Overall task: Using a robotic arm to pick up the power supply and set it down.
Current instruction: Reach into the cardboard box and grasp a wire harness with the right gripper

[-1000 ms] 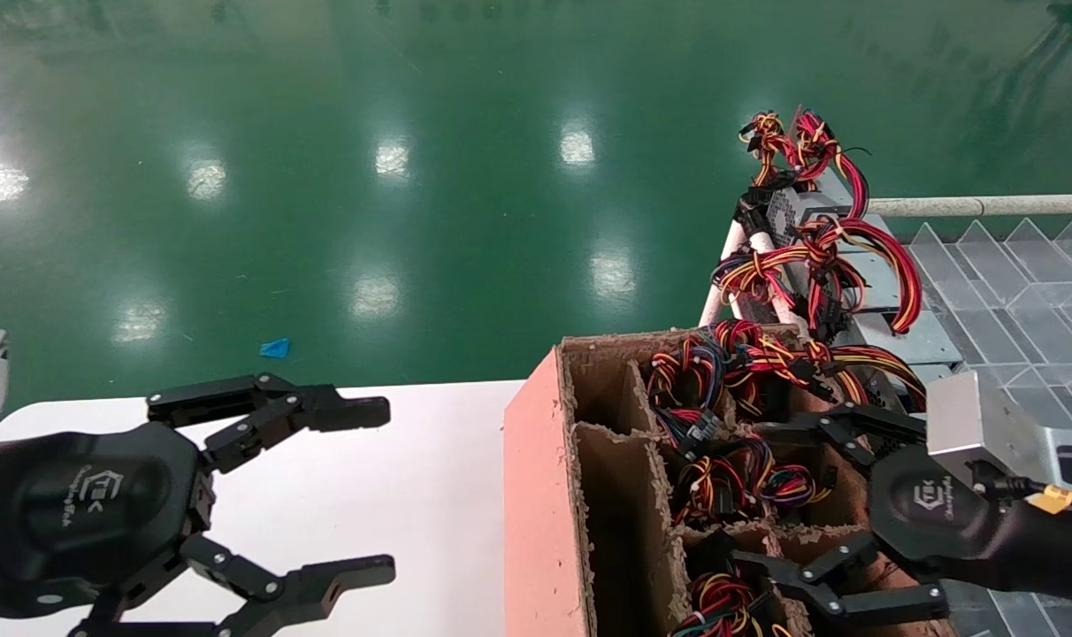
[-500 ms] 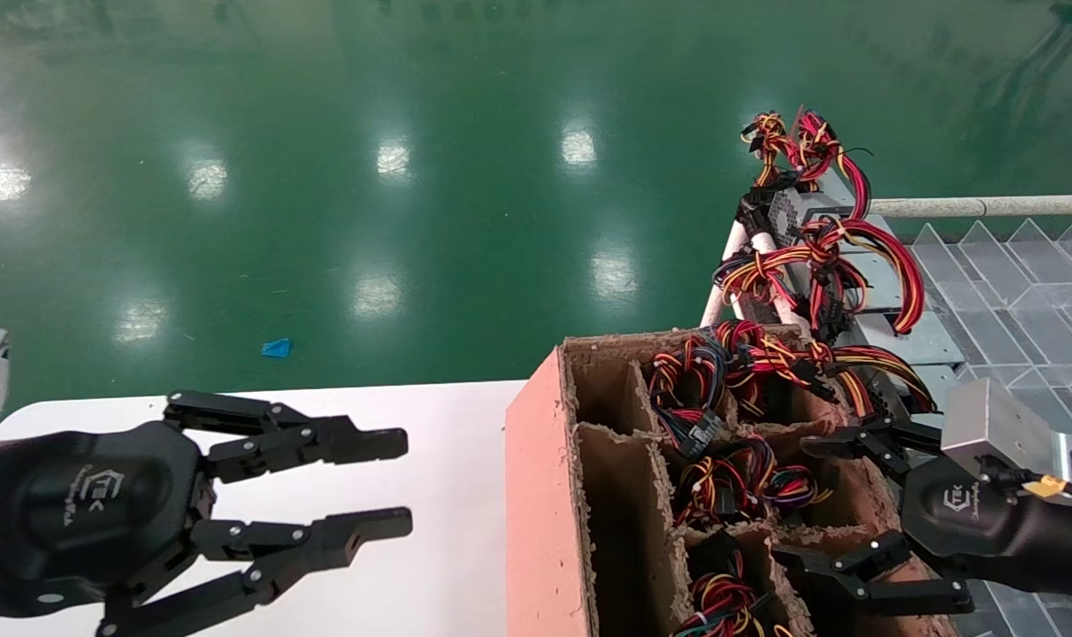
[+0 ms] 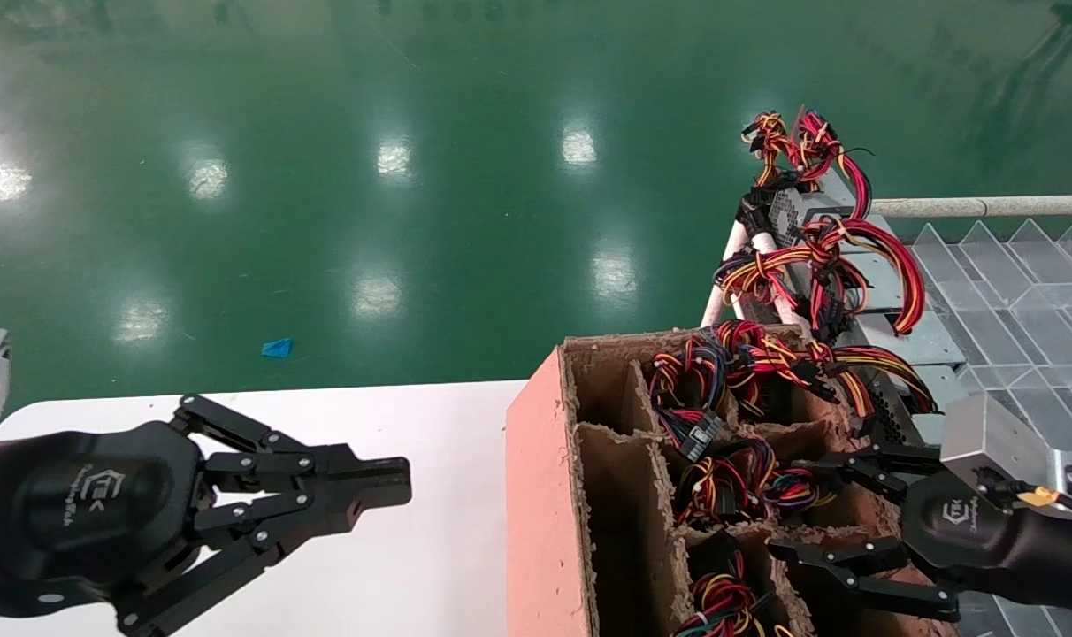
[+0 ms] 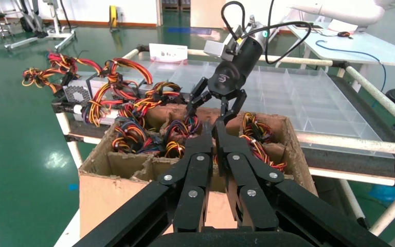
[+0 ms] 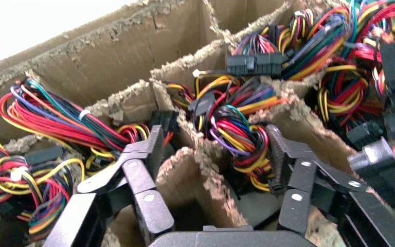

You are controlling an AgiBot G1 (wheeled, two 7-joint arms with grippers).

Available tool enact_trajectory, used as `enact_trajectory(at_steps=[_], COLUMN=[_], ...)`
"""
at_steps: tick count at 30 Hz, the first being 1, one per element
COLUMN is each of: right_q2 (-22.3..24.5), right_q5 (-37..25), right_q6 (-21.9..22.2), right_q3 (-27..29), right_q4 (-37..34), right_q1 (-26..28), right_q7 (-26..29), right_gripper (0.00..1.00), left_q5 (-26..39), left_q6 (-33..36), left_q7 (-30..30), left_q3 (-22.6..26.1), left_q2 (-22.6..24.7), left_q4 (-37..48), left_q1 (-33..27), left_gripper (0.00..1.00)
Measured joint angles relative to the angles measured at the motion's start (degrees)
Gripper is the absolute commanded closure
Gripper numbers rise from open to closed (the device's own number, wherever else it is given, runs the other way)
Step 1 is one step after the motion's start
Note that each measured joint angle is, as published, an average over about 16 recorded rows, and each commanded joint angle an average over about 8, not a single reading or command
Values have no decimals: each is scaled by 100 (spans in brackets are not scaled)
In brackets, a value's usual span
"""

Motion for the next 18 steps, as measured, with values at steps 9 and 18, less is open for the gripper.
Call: enact_trajectory(at_steps=[9,18], right_q2=[63,120], right_q5=[13,50], right_q6=[32,138], right_q3=[18,64], right_q4=[-36,28], right_q1=[-75,-157], right_q7=[-12,-10], right_gripper=[100,100], left_q5=[0,0], left_q6=[0,0], left_q7=[0,0], left_q3=[0,1], left_q2=[0,0], left_q4=[0,0], left_q1=[0,0], left_gripper=[100,100])
